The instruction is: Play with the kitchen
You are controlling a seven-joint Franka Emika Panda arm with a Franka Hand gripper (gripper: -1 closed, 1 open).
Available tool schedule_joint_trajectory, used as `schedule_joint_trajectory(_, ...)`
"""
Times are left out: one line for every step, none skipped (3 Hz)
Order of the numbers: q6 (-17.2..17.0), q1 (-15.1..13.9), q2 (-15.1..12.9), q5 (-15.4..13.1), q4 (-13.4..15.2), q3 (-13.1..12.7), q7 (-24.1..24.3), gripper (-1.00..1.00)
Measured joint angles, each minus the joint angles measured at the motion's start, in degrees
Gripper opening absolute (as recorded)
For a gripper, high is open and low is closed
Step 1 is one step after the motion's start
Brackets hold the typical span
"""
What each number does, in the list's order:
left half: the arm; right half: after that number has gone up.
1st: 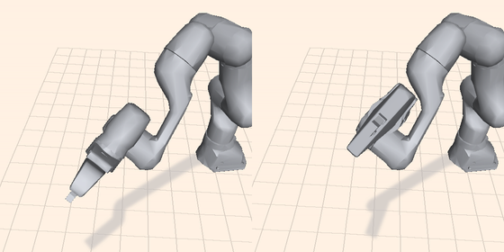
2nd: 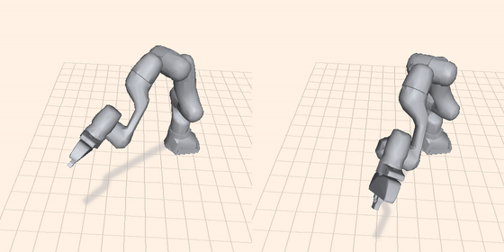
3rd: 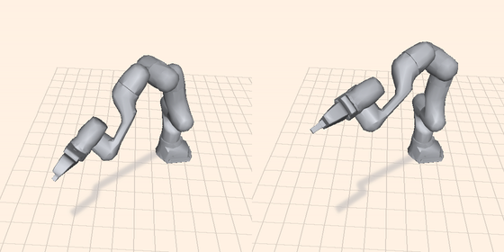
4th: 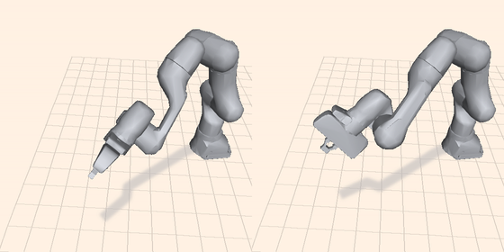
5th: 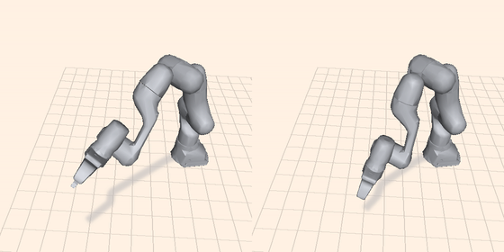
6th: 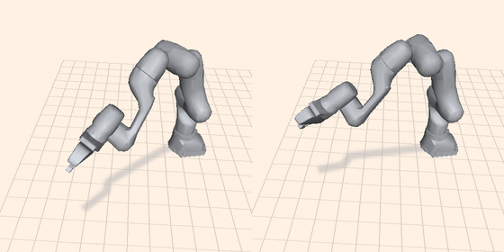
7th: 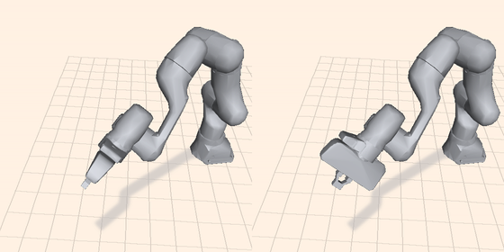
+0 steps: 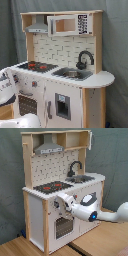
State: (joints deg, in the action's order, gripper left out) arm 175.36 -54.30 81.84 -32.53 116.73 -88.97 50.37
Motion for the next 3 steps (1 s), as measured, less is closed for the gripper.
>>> schedule_joint_trajectory(0.71,0.0,-0.13,-0.06,0.04,-0.15,0.32,-1.0)
schedule_joint_trajectory(0.88,0.0,-0.13,-0.06,0.03,-0.22,0.32,1.0)
schedule_joint_trajectory(-1.06,4.14,1.51,-0.17,-0.04,-0.98,-3.66,1.0)
